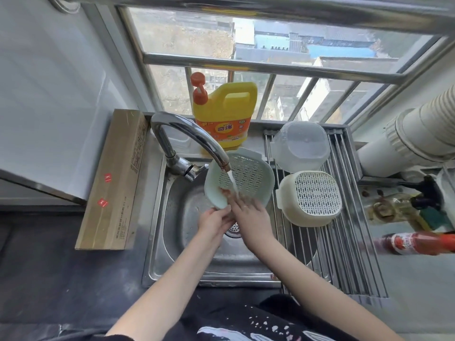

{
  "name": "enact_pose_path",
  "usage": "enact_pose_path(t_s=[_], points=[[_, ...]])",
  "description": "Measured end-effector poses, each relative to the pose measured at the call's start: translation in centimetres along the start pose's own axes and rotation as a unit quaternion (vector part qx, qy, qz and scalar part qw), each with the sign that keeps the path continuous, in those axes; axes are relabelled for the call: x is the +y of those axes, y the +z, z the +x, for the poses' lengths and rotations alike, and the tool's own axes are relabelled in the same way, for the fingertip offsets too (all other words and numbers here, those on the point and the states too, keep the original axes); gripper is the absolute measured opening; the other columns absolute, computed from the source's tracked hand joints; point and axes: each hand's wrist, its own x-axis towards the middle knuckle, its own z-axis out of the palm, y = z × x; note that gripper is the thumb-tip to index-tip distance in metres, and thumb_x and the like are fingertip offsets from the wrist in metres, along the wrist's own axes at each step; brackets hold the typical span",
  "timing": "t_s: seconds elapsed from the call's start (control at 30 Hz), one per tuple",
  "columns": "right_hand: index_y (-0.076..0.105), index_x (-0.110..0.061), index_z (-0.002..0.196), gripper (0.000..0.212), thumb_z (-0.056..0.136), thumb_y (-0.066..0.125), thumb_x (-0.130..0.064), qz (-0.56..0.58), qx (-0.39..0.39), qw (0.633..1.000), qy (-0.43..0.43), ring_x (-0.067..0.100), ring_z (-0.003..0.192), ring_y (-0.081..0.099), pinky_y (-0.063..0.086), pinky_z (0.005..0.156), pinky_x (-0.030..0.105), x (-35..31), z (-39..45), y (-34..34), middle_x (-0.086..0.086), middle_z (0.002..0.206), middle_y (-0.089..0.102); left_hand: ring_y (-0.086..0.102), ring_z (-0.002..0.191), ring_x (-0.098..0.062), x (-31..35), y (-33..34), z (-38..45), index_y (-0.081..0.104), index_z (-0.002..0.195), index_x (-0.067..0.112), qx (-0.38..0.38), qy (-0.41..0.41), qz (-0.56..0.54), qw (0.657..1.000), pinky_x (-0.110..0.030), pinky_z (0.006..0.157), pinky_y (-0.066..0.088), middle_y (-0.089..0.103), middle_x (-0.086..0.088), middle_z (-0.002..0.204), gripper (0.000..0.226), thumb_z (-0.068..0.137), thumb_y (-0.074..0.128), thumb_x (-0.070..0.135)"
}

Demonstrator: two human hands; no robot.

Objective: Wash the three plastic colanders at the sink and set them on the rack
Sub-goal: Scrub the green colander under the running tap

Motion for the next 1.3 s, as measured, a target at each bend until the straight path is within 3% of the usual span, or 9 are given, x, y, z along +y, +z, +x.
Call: enact_pose_path(t_s=[0.07,0.17,0.43,0.6,0.73,0.93,1.07,1.2,1.3], points=[[0.072,-0.018,0.102,0.032,0.073,0.059,-0.019,-0.070,0.020,0.997,-0.029,0.019,0.074,0.069,0.031,0.095,0.034,1.2,0.2,-0.3,0.000,0.076,0.072,0.068,0.051,-0.016,0.0,0.1,-0.6,0.055,0.087,0.001,-0.035,-0.033,-0.013,0.999,-0.027,0.055,0.058,0.069,-0.009,0.058,0.008,0.092,0.052,-0.004],[0.073,-0.014,0.081,0.025,0.074,0.049,-0.015,-0.139,0.034,0.988,-0.064,0.022,0.063,0.065,0.031,0.084,0.034,2.7,0.3,-1.1,0.003,0.065,0.068,0.068,0.056,-0.022,0.6,0.1,-0.9,0.061,0.093,0.002,-0.071,-0.070,0.129,0.987,-0.028,0.054,0.059,0.070,-0.012,0.072,0.013,0.091,0.060,0.014],[0.071,-0.012,0.089,0.025,0.078,0.049,-0.010,-0.178,0.019,0.977,-0.112,0.024,0.086,0.066,0.028,0.089,0.032,5.4,0.4,-3.4,0.004,0.083,0.072,0.069,0.050,-0.022,3.3,-0.3,0.8,0.048,0.114,-0.005,-0.032,-0.003,0.303,0.953,-0.028,0.046,0.057,0.068,-0.024,0.073,0.040,0.095,0.054,0.030],[0.020,-0.013,0.148,0.077,0.083,0.059,-0.023,0.000,-0.228,0.974,0.013,0.027,0.144,0.016,0.008,0.115,0.050,2.4,0.5,-3.5,0.014,0.153,0.027,0.060,0.034,-0.016,2.9,1.6,0.3,0.048,0.109,-0.003,-0.020,0.002,0.336,0.942,-0.024,0.036,0.052,0.061,-0.020,0.064,0.029,0.100,0.042,0.024],[0.019,-0.017,0.150,0.072,0.087,0.054,-0.027,0.089,-0.210,0.973,-0.044,0.016,0.144,0.021,0.016,0.113,0.043,2.0,0.3,-3.1,0.001,0.156,0.026,0.048,0.025,-0.013,2.9,1.5,0.1,0.058,0.089,-0.002,-0.017,0.004,0.445,0.895,-0.015,0.031,0.035,0.056,-0.009,0.040,0.045,0.099,0.038,0.037],[0.048,-0.020,0.134,0.045,0.090,0.052,-0.027,-0.129,-0.210,0.969,0.036,0.025,0.134,0.032,-0.019,0.104,0.066,3.1,0.7,-4.8,0.002,0.132,0.050,0.027,0.019,-0.004,3.9,0.0,0.0,0.049,0.062,0.009,-0.044,-0.025,0.517,0.855,-0.009,0.032,0.018,0.040,0.005,0.025,0.053,0.101,0.028,0.038],[0.031,-0.009,0.145,0.067,0.087,0.054,-0.033,-0.167,-0.218,0.961,0.038,0.029,0.141,0.023,-0.025,0.102,0.065,2.0,1.4,-4.5,0.011,0.143,0.041,0.025,0.023,-0.006,4.3,-0.4,0.2,0.047,0.056,0.011,-0.070,-0.042,0.535,0.841,-0.010,0.035,0.016,0.036,0.006,0.027,0.055,0.100,0.031,0.039],[0.027,-0.024,0.149,0.060,0.092,0.044,-0.014,0.000,-0.285,0.946,-0.155,0.019,0.140,0.032,0.010,0.117,0.054,2.2,0.8,-3.2,0.001,0.153,0.033,0.027,0.023,-0.007,4.2,-0.5,0.3,0.048,0.058,0.012,-0.069,-0.061,0.562,0.822,-0.008,0.034,0.017,0.042,0.004,0.031,0.047,0.097,0.036,0.037],[0.061,-0.018,0.116,0.034,0.089,0.045,-0.008,-0.052,-0.215,0.966,-0.137,0.022,0.108,0.062,0.025,0.113,0.044,4.0,0.7,-3.5,0.004,0.115,0.067,0.028,0.029,-0.009,3.7,-1.0,0.5,0.048,0.064,0.011,-0.038,-0.051,0.549,0.834,-0.011,0.037,0.020,0.044,0.001,0.042,0.044,0.098,0.031,0.033]])
